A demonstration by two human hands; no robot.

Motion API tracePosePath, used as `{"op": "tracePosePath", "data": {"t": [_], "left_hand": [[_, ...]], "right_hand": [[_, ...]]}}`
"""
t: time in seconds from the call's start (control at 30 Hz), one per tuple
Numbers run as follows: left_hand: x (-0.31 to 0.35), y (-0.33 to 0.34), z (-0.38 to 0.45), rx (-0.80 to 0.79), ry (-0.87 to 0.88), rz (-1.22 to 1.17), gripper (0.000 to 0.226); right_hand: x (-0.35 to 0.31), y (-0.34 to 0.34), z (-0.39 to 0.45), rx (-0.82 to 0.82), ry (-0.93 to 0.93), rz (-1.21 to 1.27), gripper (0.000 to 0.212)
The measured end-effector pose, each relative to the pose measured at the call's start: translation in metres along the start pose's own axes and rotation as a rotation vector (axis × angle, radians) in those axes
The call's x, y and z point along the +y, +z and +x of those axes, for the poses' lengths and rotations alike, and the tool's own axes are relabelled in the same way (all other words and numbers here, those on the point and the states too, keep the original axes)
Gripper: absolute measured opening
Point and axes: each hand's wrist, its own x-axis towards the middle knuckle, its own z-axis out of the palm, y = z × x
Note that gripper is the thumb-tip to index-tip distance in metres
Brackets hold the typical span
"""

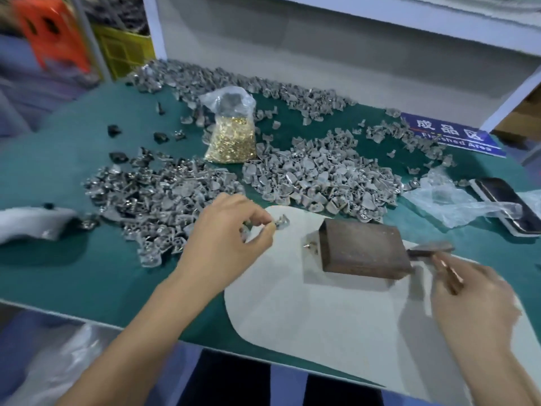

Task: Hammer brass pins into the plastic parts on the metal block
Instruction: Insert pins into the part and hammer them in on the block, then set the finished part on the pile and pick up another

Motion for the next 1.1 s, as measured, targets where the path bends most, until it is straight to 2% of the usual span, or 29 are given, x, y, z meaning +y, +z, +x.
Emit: {"op": "tracePosePath", "data": {"t": [0.07,0.13,0.2,0.27,0.4,0.7,0.87,1.0,1.1], "left_hand": [[-0.012,-0.017,-0.004,0.056,-0.036,0.088,0.008],[-0.022,-0.029,-0.005,0.082,-0.081,0.152,0.004],[-0.031,-0.038,-0.004,0.088,-0.128,0.201,0.003],[-0.038,-0.044,-0.002,0.095,-0.146,0.237,0.004],[-0.043,-0.051,0.003,0.092,-0.158,0.269,0.004],[-0.051,-0.061,0.0,0.09,-0.202,0.279,0.006],[-0.048,-0.063,0.0,0.08,-0.209,0.291,0.007],[-0.032,-0.051,0.008,0.092,-0.101,0.263,0.007],[-0.012,-0.025,0.015,0.0,0.014,0.172,0.008]], "right_hand": [[-0.027,0.009,0.002,0.089,-0.017,0.143,0.042],[-0.059,0.019,0.0,0.096,-0.159,0.245,0.035],[-0.093,0.03,-0.006,0.032,-0.347,0.286,0.03],[-0.124,0.042,-0.015,-0.063,-0.44,0.312,0.023],[-0.165,0.063,-0.033,-0.207,-0.544,0.278,0.017],[-0.224,0.094,-0.059,-0.356,-0.691,0.271,0.02],[-0.234,0.094,-0.057,-0.371,-0.735,0.255,0.019],[-0.206,0.076,-0.025,-0.32,-0.657,0.21,0.019],[-0.17,0.059,0.005,-0.459,-0.682,0.093,0.013]]}}
